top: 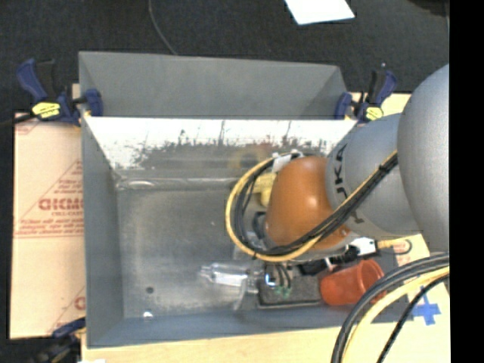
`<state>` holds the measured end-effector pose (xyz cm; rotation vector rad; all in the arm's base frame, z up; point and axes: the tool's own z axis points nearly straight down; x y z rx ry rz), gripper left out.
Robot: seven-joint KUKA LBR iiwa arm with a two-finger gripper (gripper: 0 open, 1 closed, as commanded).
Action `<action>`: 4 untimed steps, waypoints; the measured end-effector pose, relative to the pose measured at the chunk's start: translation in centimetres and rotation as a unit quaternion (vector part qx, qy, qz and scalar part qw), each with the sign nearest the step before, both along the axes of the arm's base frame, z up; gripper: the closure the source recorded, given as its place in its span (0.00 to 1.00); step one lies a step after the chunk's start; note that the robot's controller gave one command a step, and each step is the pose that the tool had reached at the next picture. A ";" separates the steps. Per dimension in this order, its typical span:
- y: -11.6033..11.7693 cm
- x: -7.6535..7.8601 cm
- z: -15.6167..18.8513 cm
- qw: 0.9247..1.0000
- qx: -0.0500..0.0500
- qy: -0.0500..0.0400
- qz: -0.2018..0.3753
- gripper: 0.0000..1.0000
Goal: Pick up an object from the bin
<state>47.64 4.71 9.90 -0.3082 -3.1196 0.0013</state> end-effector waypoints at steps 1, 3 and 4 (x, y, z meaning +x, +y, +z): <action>0.1 -0.1 -2.8 0.998 0.001 -0.015 0.054 0.00; 0.7 -0.3 -2.8 0.998 0.000 -0.007 -0.067 1.00; 0.6 -0.4 -1.1 0.998 0.000 -0.006 -0.067 1.00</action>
Offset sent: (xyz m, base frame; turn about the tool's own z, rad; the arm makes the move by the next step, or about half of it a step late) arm -0.0054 0.0073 -0.0290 0.1358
